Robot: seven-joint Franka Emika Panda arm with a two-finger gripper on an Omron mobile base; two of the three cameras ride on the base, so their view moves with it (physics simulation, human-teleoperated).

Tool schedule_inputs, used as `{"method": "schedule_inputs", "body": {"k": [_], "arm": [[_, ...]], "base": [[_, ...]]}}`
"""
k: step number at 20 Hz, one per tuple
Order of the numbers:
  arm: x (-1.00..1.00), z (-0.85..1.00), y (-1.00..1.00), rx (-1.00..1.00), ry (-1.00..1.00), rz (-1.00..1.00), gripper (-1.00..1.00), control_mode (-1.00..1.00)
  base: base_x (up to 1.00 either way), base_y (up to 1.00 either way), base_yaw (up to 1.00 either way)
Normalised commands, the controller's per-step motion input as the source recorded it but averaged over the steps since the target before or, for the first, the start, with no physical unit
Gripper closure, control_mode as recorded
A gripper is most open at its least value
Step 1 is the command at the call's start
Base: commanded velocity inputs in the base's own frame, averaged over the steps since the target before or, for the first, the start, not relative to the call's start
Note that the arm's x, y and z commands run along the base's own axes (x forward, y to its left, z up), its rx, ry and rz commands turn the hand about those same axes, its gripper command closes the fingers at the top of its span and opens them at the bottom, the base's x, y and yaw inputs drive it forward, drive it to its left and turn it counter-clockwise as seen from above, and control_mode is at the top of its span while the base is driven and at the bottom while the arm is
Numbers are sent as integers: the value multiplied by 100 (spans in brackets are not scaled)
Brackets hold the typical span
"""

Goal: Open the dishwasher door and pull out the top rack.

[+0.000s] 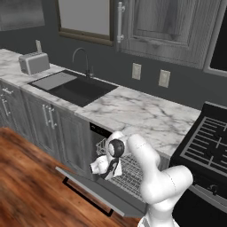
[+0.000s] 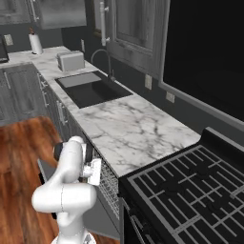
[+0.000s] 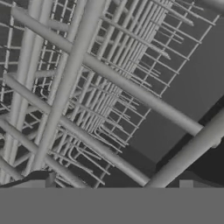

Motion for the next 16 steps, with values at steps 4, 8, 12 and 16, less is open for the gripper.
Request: {"method": "schedule_inputs", "body": {"k": [4, 8, 12, 16], "arm": [[34, -80, -25, 21, -4, -1, -100, -100], [6, -83, -29, 31, 0, -5, -100, -100], [3, -32, -34, 44, 1, -11, -100, -100], [0, -4, -41, 51, 12, -14, -100, -100]], "base": [[0, 0, 0], [0, 0, 0], [0, 0, 0], [0, 0, 0]]}}
